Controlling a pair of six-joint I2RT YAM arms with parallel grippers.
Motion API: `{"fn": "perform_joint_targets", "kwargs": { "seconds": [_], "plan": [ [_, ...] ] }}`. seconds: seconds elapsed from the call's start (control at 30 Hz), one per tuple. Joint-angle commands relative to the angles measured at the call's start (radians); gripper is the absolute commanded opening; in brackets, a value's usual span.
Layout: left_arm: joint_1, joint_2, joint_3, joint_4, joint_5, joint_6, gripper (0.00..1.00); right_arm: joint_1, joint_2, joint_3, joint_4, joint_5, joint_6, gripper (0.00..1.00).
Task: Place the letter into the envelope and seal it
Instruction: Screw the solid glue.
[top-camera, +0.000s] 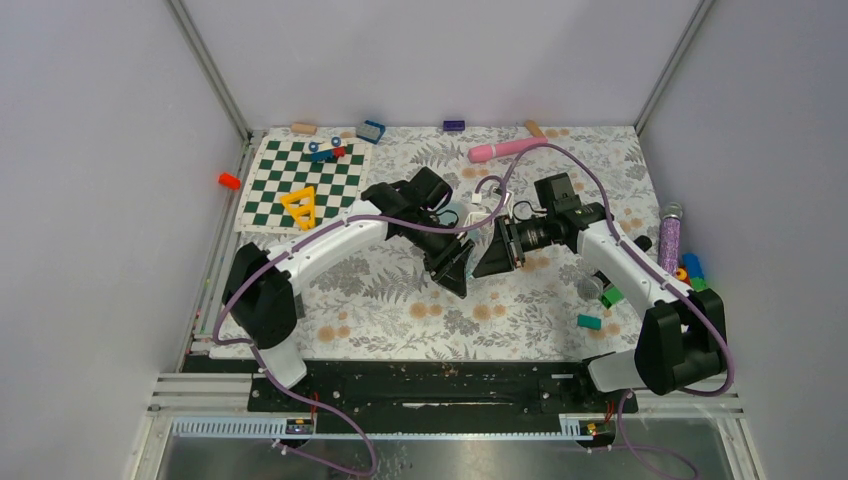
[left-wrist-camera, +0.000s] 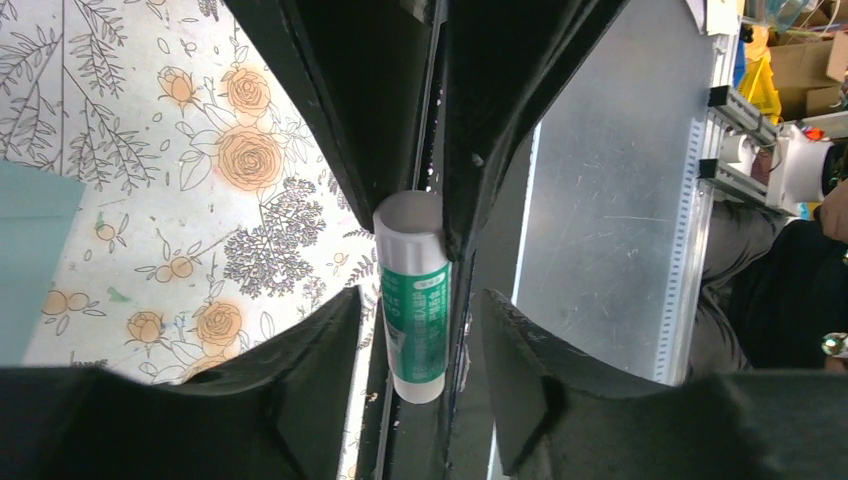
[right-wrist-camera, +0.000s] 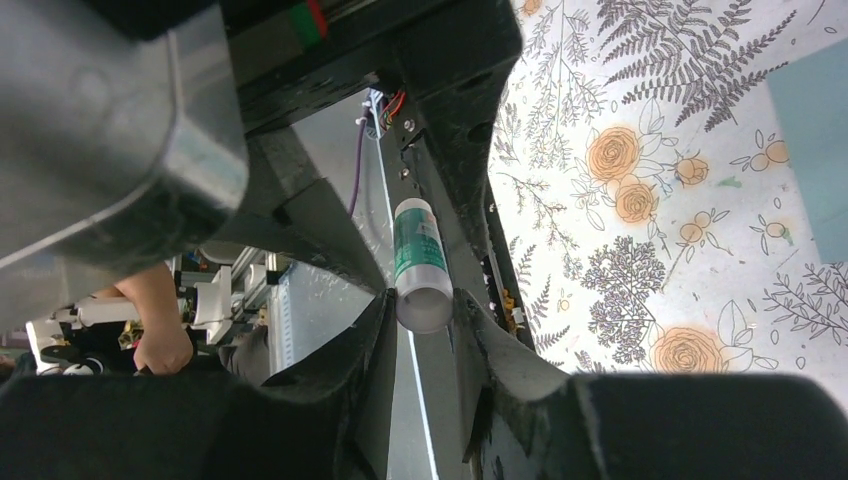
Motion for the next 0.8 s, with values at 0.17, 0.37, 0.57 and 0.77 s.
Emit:
{"fn": "perform_joint_targets", "kwargs": {
  "seconds": [0.17, 0.37, 0.57, 0.77],
  "plan": [
    [-0.003, -0.041, -0.008, 0.03, 0.015, 0.019, 0.13, -0.007, -0.025, 0.031, 0.003, -0.049, 0.003, 0.21],
    [-0.004, -0.042, -0.006, 0.029, 0.014, 0.018, 0.04, -0.006, -0.02, 0.025, 0.004, -0.055, 0.011, 0.5],
    [-0.003, -0.032, 0.002, 0.029, 0.03, 0.012, 0.04, -0.003, -0.014, -0.002, 0.065, -0.067, 0.066, 0.53],
    [-0.004, -0.025, 0.004, 0.035, 0.069, -0.002, 0.02, 0.012, -0.025, -0.046, 0.181, -0.063, 0.128, 0.55]
  ]
}}
